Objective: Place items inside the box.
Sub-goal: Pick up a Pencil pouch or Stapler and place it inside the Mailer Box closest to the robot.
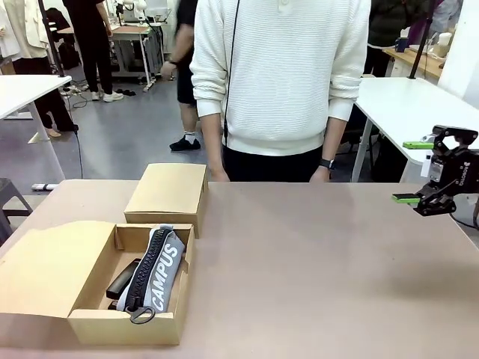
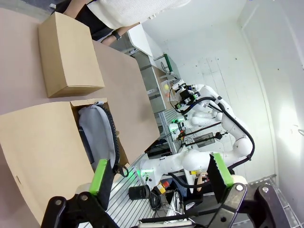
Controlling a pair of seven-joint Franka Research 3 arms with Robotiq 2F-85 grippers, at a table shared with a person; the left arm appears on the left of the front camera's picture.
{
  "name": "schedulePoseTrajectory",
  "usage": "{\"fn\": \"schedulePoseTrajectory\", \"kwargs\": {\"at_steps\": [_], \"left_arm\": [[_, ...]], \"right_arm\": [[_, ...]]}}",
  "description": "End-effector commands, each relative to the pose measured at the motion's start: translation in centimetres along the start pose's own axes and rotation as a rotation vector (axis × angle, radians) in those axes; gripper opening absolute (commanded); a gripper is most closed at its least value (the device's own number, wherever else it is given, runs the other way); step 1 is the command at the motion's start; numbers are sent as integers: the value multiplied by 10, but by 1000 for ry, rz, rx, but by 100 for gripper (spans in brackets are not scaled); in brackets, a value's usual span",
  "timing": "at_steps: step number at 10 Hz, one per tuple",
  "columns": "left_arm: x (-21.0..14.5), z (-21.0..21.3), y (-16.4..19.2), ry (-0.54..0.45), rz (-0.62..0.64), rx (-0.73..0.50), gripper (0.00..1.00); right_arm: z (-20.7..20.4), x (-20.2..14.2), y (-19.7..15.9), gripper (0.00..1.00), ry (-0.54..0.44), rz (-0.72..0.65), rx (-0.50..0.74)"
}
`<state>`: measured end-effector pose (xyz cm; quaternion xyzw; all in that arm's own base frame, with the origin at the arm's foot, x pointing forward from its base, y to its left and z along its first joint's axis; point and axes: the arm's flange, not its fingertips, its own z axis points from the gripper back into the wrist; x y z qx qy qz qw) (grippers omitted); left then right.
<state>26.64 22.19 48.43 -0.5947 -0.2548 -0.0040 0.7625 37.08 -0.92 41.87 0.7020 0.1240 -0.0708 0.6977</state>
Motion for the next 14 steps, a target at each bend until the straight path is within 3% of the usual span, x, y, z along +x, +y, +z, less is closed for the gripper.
{"fn": "schedulePoseTrajectory", "kwargs": {"at_steps": [1, 5, 6, 7, 8, 9, 10, 11, 12, 13, 14], "left_arm": [[-3, -1, -2, -1, -17, 0, 100], [0, 0, 0, 0, 0, 0, 100], [-10, -22, -19, 71, -254, -112, 100], [-24, -53, -27, 153, -452, -127, 100], [-44, -81, -32, 296, -579, -157, 100], [-58, -104, -30, 356, -689, -135, 100], [-69, -124, -23, 319, -894, -83, 100], [-76, -137, -13, 211, -1161, -46, 100], [-77, -145, -3, 35, -1482, -61, 100], [-74, -144, 8, -72, -1660, -98, 100], [-71, -140, 18, -131, -1753, -119, 100]], "right_arm": [[3, -2, 5, 100, 13, -8, -12], [3, -2, 5, 100, 13, -8, -12], [3, -2, 5, 100, 13, -8, -12], [3, -2, 5, 100, 13, -8, -12], [3, -2, 5, 100, 13, -8, -12], [3, -2, 5, 100, 13, -8, -12], [3, -2, 5, 100, 13, -8, -12], [3, -2, 5, 100, 13, -8, -12], [3, -2, 5, 100, 13, -8, -12], [3, -2, 5, 100, 13, -8, -12], [3, -2, 5, 100, 13, -8, -12]]}}
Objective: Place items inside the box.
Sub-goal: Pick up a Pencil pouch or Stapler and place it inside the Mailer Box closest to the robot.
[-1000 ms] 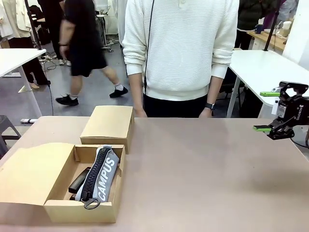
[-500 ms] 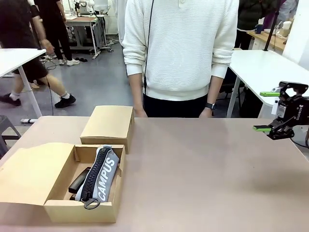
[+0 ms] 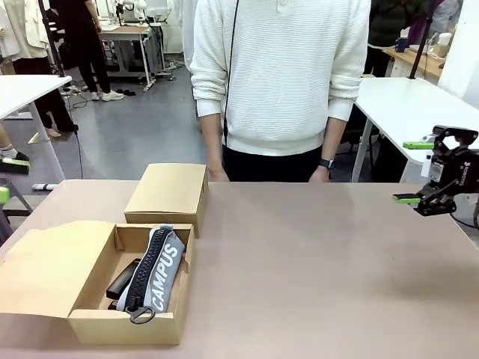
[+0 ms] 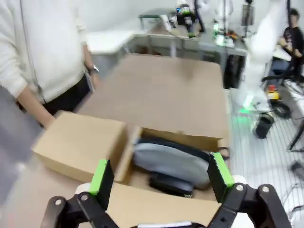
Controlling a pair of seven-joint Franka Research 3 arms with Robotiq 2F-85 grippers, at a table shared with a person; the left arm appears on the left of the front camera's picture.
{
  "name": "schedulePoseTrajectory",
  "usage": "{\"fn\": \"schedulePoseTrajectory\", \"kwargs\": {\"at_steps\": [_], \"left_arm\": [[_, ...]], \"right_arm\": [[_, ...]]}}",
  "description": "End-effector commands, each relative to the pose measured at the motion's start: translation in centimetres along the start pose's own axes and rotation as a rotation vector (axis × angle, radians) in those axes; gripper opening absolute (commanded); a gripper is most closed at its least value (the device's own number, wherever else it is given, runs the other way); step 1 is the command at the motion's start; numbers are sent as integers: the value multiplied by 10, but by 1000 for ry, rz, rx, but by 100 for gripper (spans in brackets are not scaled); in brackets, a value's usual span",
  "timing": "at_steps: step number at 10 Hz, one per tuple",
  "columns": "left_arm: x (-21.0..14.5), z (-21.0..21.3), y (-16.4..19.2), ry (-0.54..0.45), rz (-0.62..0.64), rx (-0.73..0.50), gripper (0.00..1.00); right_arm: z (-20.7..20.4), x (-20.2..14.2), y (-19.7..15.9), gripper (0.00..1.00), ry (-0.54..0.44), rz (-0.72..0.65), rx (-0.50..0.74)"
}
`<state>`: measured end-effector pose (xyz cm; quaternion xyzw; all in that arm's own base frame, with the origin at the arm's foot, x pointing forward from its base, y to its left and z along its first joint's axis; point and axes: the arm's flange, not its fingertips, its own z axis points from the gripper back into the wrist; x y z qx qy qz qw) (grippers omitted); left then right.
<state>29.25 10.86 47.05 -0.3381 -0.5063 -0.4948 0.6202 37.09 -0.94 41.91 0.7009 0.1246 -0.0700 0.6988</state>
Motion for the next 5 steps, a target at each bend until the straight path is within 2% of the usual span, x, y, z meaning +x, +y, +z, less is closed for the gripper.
{"fn": "schedulePoseTrajectory", "kwargs": {"at_steps": [1, 2, 5], "left_arm": [[-47, -29, -36, -212, -502, 130, 100], [0, 0, 0, 0, 0, 0, 100], [0, 0, 0, 0, 0, 0, 100]], "right_arm": [[3, -2, 5, 100, 12, -8, -8], [3, -2, 5, 100, 12, -8, -8], [3, -2, 5, 100, 12, -8, -8]]}}
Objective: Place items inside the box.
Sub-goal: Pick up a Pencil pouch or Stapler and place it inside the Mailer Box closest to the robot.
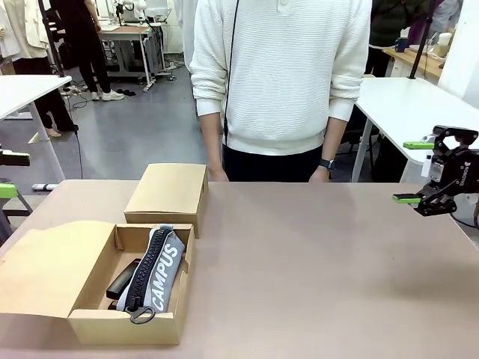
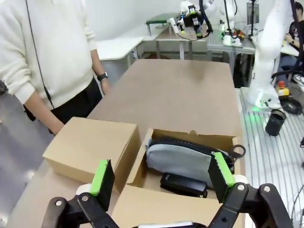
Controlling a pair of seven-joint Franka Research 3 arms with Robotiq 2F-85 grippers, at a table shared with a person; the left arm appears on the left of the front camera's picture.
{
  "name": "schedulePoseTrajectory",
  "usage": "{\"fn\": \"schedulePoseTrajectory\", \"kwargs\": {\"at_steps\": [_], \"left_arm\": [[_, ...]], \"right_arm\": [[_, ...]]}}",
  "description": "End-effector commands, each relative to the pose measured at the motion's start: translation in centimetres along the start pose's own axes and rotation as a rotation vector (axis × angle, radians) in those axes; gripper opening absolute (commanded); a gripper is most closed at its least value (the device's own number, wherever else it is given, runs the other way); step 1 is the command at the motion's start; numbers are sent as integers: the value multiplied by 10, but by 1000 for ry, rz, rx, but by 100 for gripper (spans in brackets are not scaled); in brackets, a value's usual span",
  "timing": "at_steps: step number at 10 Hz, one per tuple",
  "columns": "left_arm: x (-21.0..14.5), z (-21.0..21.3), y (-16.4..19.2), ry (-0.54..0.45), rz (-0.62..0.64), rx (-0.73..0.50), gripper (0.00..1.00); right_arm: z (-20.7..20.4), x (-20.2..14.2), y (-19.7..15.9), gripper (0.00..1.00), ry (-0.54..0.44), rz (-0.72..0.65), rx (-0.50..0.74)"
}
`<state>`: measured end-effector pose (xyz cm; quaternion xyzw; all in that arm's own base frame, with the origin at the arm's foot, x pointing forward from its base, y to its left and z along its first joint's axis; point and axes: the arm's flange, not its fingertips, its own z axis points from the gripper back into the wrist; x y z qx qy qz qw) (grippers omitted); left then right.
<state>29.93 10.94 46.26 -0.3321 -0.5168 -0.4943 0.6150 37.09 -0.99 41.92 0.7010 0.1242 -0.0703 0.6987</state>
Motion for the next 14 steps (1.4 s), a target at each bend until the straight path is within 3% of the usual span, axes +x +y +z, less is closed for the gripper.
{"fn": "schedulePoseTrajectory", "kwargs": {"at_steps": [1, 3, 6, 7, 8, 11, 14], "left_arm": [[-3, 2, 2, -9, -29, 10, 100], [-48, 7, 39, 80, -22, -46, 100], [-101, 36, 76, 209, -85, 70, 100], [-117, 43, 78, 309, -115, 90, 100], [-132, 49, 79, 363, -102, 22, 100], [-164, 71, 80, 548, -88, 54, 100], [-186, 48, 68, 580, -68, -62, 100]], "right_arm": [[2, -2, 5, 100, 13, -8, -9], [2, -2, 5, 100, 13, -8, -9], [2, -2, 5, 100, 13, -8, -9], [2, -2, 5, 100, 13, -8, -9], [2, -2, 5, 100, 13, -8, -9], [2, -2, 5, 100, 13, -8, -9], [2, -2, 5, 100, 13, -8, -9]]}}
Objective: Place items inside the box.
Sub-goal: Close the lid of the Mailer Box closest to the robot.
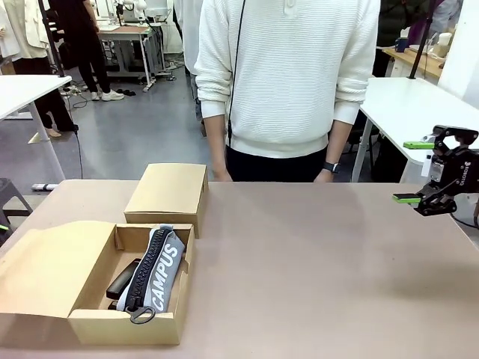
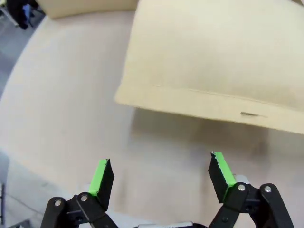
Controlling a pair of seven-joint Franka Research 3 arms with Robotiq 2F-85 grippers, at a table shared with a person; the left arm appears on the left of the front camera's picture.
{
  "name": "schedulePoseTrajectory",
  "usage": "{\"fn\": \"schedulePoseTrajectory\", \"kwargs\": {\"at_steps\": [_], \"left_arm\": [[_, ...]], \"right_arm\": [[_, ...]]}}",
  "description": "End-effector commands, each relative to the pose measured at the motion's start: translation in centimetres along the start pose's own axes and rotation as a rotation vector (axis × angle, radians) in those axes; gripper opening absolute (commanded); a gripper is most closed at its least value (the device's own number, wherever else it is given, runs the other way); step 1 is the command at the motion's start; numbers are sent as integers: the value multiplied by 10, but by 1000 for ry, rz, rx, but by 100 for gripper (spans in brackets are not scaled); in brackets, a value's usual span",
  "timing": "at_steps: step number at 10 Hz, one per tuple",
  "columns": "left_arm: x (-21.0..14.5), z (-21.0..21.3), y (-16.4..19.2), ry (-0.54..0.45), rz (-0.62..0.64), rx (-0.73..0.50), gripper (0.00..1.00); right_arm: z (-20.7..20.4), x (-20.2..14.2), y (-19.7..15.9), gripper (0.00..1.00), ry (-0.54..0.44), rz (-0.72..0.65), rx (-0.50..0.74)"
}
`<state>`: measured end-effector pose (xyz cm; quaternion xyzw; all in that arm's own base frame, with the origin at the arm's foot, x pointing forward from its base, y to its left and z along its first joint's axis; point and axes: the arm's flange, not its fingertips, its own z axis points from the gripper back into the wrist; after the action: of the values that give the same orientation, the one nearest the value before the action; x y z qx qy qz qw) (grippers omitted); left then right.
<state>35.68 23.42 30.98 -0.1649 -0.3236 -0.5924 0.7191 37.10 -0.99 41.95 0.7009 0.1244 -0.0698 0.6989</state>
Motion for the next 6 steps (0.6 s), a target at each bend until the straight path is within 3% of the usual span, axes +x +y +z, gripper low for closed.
{"fn": "schedulePoseTrajectory", "kwargs": {"at_steps": [1, 6], "left_arm": [[4, -24, -12, -19, -19, -73, 100], [25, -58, -34, -220, -34, -236, 100]], "right_arm": [[2, -2, 5, 100, 12, -8, -8], [2, -2, 5, 100, 12, -8, -8]]}}
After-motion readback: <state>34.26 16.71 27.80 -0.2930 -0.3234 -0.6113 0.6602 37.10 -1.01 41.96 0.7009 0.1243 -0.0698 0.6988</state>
